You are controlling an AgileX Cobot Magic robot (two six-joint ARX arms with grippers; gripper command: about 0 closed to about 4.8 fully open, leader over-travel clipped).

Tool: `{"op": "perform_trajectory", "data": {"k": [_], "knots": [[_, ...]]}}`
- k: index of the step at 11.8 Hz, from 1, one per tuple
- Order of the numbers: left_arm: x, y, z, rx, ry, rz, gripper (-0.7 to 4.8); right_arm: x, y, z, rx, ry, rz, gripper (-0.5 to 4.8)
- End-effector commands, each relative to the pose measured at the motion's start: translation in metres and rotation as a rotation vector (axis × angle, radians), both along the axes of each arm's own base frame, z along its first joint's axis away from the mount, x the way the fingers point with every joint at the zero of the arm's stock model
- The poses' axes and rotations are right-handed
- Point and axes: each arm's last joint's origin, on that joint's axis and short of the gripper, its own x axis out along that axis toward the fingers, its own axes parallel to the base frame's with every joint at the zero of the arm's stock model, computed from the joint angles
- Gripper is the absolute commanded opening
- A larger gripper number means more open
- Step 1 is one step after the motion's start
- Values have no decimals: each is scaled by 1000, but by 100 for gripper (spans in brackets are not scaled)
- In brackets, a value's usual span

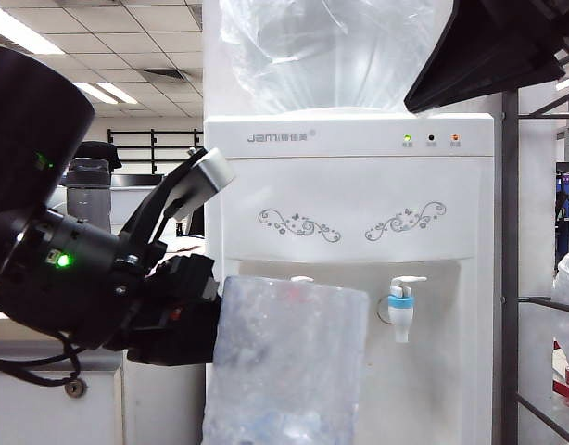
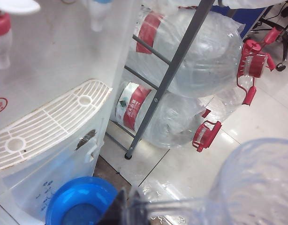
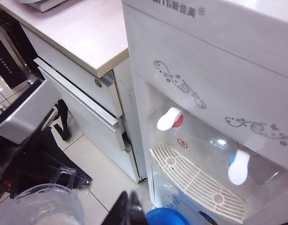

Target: Pick up the plastic mug from the left desk, go to the hot water outlet of the water dispenser, press the vertical switch to get some water, then put the mug back on the desk.

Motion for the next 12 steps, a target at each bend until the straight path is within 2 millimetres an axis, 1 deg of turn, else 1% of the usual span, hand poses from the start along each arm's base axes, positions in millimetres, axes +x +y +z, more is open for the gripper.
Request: {"op": "perform_trajectory", "data": {"k": [1,4,5,6,10,12], "knots": [[1,-2,3,-16,-17,-9,-5,0,0,4,13,-15,-2,-2],[1,-2,3,-18,-12,-6,-5,1,0,3,4,-22,-25,-1],[1,-2,4,-27,-18,-12,-5,7,5,-4,-18,5,-21,-1],[4,0,3,49,-120,60,-6,13,10,-13,-51,47,-16,-1],[8,3,3,108,-152,215,-5,16,14,-16,-55,48,-10,-2],[8,4,2,93,-106,252,-6,17,15,-14,-45,28,-8,-1]]}}
